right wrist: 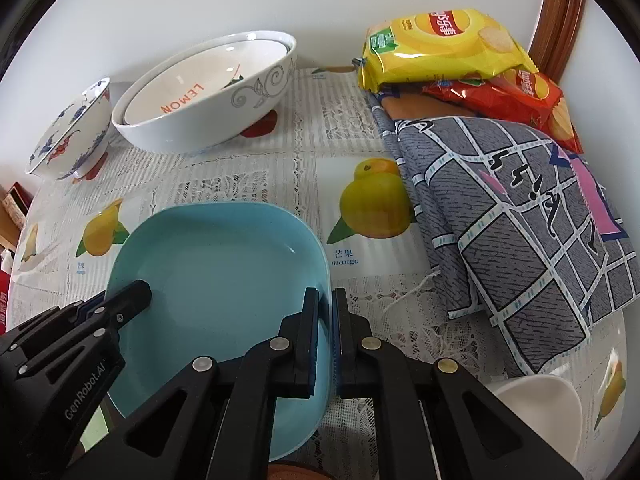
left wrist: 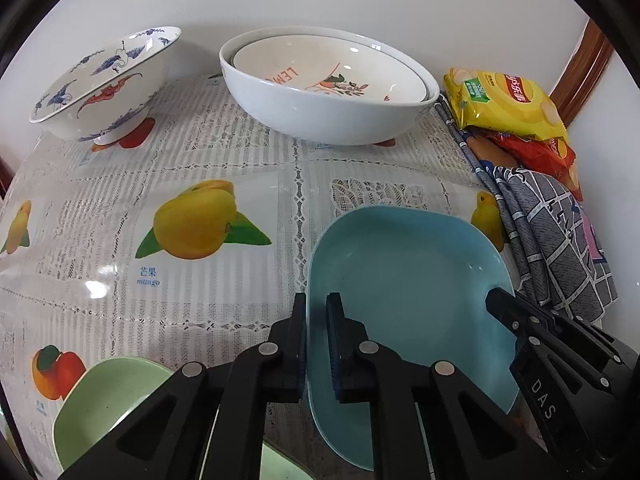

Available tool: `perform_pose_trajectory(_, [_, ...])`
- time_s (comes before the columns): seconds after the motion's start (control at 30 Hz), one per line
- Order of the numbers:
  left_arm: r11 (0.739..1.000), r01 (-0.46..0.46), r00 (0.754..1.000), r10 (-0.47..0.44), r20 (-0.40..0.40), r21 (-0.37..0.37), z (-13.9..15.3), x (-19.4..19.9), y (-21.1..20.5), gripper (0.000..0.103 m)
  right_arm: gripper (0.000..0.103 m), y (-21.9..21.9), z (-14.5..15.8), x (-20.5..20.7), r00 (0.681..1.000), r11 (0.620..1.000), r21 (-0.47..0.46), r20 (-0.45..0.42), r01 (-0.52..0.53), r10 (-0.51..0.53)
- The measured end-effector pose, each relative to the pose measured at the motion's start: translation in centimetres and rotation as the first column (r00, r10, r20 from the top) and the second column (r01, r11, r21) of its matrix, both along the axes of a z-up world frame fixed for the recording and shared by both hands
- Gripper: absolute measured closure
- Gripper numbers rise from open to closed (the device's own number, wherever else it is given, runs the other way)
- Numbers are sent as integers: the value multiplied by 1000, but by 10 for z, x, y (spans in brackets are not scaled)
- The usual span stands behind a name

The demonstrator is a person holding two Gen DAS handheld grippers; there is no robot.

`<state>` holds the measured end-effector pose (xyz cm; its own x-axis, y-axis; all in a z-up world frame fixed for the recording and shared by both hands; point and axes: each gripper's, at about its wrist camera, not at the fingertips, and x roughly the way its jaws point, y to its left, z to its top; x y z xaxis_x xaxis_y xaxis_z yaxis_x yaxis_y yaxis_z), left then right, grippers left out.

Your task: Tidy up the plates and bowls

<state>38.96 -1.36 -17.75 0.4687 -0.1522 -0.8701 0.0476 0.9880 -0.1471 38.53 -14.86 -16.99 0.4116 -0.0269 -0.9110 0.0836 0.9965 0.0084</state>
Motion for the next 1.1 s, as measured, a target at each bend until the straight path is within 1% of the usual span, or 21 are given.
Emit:
perform_pose_trajectory(0.17, [1000, 5, 999, -5, 34, -18, 22, -10, 5, 94, 97, 0, 18, -8, 999, 1000, 15, 38, 0, -1])
perform_pose_trajectory(0.23, [999, 11, 999, -9, 51, -36, 33, -17, 7, 94, 97, -1, 28, -12, 998, 1000, 20, 59, 6, -7])
perform_pose_trajectory(0.33, [999, 19, 997, -16, 80, -41, 47, -27, 8, 95, 97, -6, 45, -21, 996, 999, 41, 87, 11, -15])
perform_pose_trajectory(0.6, [998, 38, 990, -31, 136, -50, 86, -63, 4, 95, 98, -10, 89, -58, 988, 998, 61, 148, 33, -42])
perform_pose_trajectory(0.87, [996, 54, 984, -43, 171, -64, 113, -101, -1, 95, 98, -19, 124, -99, 977, 996, 75, 199, 57, -71])
perform_pose_trajectory(1.1, [996, 59, 980, -45, 192, -67, 127, -129, -2, 95, 98, -23, 141, -130, 970, 994, 81, 229, 68, -85])
